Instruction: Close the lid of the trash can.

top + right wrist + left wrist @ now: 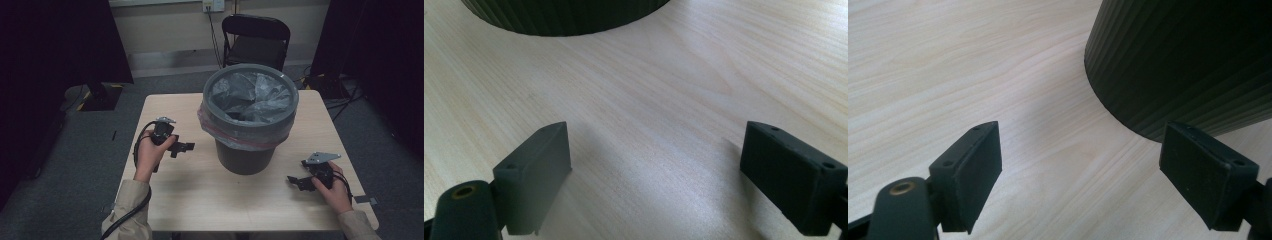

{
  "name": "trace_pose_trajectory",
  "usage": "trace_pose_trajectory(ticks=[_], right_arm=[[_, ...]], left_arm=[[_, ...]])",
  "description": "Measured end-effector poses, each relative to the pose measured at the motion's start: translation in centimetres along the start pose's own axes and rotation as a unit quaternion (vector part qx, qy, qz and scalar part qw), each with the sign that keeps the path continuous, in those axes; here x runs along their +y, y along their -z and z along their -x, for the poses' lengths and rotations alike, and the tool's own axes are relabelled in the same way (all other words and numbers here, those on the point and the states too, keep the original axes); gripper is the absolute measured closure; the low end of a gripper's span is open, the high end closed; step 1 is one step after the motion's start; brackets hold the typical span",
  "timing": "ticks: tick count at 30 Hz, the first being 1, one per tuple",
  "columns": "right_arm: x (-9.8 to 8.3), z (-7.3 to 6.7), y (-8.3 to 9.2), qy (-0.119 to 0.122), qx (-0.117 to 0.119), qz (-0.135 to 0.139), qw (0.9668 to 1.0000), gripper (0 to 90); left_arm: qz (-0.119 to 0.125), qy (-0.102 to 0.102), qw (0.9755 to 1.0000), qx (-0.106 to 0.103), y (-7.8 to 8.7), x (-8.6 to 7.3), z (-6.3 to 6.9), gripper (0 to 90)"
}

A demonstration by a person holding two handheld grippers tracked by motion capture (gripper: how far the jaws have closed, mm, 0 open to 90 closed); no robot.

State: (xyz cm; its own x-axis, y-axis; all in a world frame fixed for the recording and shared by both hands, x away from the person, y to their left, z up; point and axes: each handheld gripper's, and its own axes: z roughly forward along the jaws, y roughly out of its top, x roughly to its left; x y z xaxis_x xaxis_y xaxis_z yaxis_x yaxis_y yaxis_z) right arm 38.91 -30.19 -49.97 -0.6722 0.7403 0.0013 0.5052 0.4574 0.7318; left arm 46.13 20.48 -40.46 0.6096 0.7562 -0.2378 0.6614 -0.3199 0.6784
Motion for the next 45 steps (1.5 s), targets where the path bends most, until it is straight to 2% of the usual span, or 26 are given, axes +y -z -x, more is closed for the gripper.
trace_pose_trajectory(ticks=[25, 36, 45], right_arm=[[0.0, 0.0, 0.0, 0.000, 0.000, 0.000, 1.0000, 11.6], [0.0, 0.0, 0.0, 0.000, 0.000, 0.000, 1.0000, 11.6], [0.0, 0.0, 0.0, 0.000, 0.000, 0.000, 1.0000, 11.6]], left_arm=[[-0.008, 0.007, 0.9999, 0.000, -0.9, -3.0, -0.4, 16.7], [-0.010, 0.024, 0.9997, 0.000, -1.5, -4.7, -1.1, 16.7], [-0.011, 0.026, 0.9996, -0.004, -1.8, -5.9, -1.3, 16.7]])
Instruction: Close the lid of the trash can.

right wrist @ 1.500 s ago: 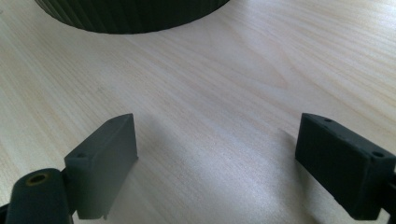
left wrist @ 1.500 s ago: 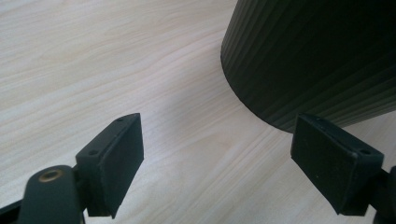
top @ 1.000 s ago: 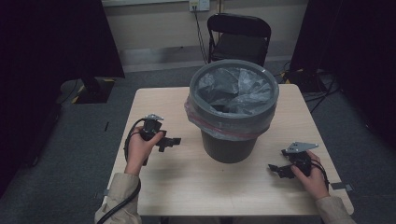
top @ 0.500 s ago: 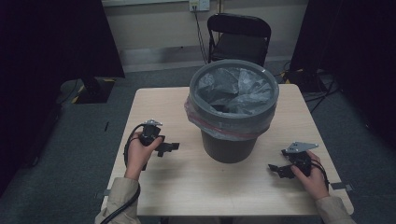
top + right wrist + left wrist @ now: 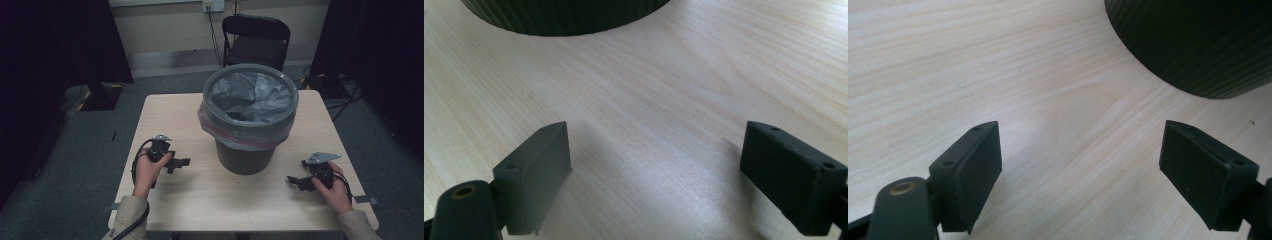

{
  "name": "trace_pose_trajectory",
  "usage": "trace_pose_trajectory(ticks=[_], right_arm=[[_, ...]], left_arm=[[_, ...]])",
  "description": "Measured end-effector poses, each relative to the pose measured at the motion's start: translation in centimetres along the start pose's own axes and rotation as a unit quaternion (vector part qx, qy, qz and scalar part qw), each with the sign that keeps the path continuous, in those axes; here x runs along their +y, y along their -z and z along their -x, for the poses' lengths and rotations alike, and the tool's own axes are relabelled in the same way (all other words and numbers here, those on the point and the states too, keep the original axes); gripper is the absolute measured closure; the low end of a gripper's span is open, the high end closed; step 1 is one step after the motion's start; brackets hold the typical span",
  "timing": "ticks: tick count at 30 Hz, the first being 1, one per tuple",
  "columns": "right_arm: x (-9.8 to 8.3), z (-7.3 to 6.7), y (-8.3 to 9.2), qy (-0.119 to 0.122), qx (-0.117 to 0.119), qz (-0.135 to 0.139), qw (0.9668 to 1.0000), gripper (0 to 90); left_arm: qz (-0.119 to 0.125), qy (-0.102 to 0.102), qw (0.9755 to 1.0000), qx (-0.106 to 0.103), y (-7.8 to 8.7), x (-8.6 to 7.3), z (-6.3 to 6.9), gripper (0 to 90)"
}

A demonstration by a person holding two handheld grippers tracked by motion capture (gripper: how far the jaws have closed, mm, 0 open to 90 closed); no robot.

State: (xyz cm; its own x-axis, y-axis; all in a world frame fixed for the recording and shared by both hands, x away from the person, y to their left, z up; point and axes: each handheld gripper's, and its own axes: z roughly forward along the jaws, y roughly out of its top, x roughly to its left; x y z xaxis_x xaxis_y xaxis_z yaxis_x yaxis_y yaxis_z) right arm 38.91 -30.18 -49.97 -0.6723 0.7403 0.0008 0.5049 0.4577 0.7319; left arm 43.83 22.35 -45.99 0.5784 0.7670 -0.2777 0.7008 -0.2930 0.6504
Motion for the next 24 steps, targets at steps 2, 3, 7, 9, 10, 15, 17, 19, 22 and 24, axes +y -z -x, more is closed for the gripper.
trace_pose_trajectory(ticks=[2, 3, 7, 9, 10, 15, 17, 19, 22, 24], right_arm=[[0.0, 0.0, 0.0, 0.000, 0.000, 0.000, 1.0000, 11.6], [0.0, 0.0, 0.0, 0.000, 0.000, 0.000, 1.0000, 11.6], [0.0, 0.0, 0.0, 0.000, 0.000, 0.000, 1.0000, 11.6], [0.0, 0.0, 0.0, 0.000, 0.000, 0.000, 1.0000, 11.6], [0.0, 0.0, 0.0, 0.000, 0.000, 0.000, 1.0000, 11.6], [0.0, 0.0, 0.0, 0.000, 0.000, 0.000, 1.0000, 11.6], [0.0, 0.0, 0.0, 0.000, 0.000, 0.000, 1.0000, 11.6], [0.0, 0.0, 0.0, 0.000, 0.000, 0.000, 1.0000, 11.6], [0.0, 0.0, 0.0, 0.000, 0.000, 0.000, 1.0000, 11.6], [0.0, 0.0, 0.0, 0.000, 0.000, 0.000, 1.0000, 11.6]], left_arm=[[0.000, 0.000, 1.0000, 0.000, -0.1, -0.3, -0.1, 16.7], [-0.001, 0.000, 1.0000, -0.001, -0.1, -0.4, -0.1, 16.7], [-0.003, 0.006, 1.0000, -0.001, -0.3, -1.0, -0.3, 16.7], [-0.004, 0.003, 1.0000, 0.002, -0.3, -1.2, -0.4, 16.7], [-0.002, 0.006, 1.0000, 0.002, -0.4, -1.4, -0.4, 16.7], [-0.001, 0.008, 1.0000, 0.001, -0.5, -1.9, -0.4, 16.7], [-0.005, 0.006, 1.0000, 0.003, -0.5, -2.2, -0.5, 16.7], [-0.005, 0.004, 1.0000, 0.006, -0.5, -2.3, -0.5, 16.7], [-0.007, -0.002, 0.9999, 0.009, -0.6, -2.5, -0.5, 16.7], [-0.009, -0.008, 0.9998, 0.013, -0.6, -2.7, -0.5, 16.7]])
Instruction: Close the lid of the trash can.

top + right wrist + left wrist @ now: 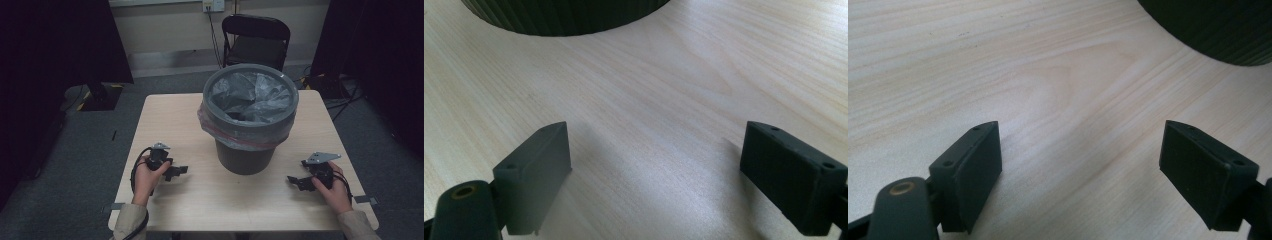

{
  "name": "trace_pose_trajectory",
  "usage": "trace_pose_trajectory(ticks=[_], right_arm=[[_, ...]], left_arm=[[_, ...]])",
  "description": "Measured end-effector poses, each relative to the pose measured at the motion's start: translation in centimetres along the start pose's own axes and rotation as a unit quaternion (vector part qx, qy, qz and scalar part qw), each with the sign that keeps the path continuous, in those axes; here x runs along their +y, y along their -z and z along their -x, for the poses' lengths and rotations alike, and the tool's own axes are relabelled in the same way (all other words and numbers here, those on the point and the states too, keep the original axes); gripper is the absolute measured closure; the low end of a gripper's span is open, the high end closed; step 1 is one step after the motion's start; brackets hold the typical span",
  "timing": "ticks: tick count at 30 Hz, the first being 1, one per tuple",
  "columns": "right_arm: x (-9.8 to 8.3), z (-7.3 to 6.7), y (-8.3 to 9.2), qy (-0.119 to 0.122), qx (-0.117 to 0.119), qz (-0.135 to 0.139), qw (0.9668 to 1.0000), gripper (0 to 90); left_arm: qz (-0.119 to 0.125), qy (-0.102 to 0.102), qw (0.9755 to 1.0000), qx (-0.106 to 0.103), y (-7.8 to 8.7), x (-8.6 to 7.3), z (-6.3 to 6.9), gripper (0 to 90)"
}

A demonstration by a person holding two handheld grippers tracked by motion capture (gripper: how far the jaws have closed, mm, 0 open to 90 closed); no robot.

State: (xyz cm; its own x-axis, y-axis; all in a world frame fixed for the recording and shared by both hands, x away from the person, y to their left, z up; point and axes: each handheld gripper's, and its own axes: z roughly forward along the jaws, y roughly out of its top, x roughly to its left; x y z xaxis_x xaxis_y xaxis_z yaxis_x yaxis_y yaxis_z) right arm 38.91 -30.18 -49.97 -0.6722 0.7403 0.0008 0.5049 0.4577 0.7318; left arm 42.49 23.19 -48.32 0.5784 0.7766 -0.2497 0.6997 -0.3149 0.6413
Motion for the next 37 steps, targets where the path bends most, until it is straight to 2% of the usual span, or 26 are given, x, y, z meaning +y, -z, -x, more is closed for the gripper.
trace_pose_trajectory(ticks=[8, 12, 13, 16, 19, 21, 23, 25, 37], right_arm=[[0.0, 0.0, 0.0, 0.000, 0.000, 0.000, 1.0000, 11.6], [0.0, 0.0, 0.0, 0.000, 0.000, 0.000, 1.0000, 11.6], [0.0, 0.0, 0.0, 0.000, 0.000, 0.000, 1.0000, 11.6], [0.0, 0.0, 0.0, 0.000, 0.000, 0.000, 1.0000, 11.6], [0.0, 0.0, 0.0, 0.000, 0.000, 0.000, 1.0000, 11.6], [0.0, 0.0, 0.0, 0.000, 0.000, 0.000, 1.0000, 11.6], [0.0, 0.0, 0.0, 0.000, 0.000, 0.000, 1.0000, 11.6], [0.0, 0.0, 0.0, 0.000, 0.000, 0.000, 1.0000, 11.6], [0.0, 0.0, 0.0, -0.001, 0.000, 0.000, 1.0000, 11.7]], left_arm=[[0.004, -0.015, 0.9998, 0.008, -0.1, -0.6, 0.1, 16.7], [0.011, -0.040, 0.9991, 0.013, -0.1, -1.0, 0.2, 15.9], [0.014, -0.051, 0.9985, 0.016, -0.1, -1.2, 0.3, 15.7], [0.031, -0.066, 0.9971, 0.023, -0.2, -1.8, 0.5, 15.4], [0.043, -0.093, 0.9943, 0.031, -0.3, -2.3, 0.7, 14.4], [0.045, -0.108, 0.9925, 0.034, -0.3, -2.5, 0.7, 14.1], [0.049, -0.115, 0.9915, 0.037, -0.4, -2.7, 0.9, 14.0], [0.045, -0.127, 0.9899, 0.045, -0.4, -2.8, 1.1, 13.7], [0.045, -0.128, 0.9894, 0.052, -0.4, -2.8, 1.3, 13.4]])
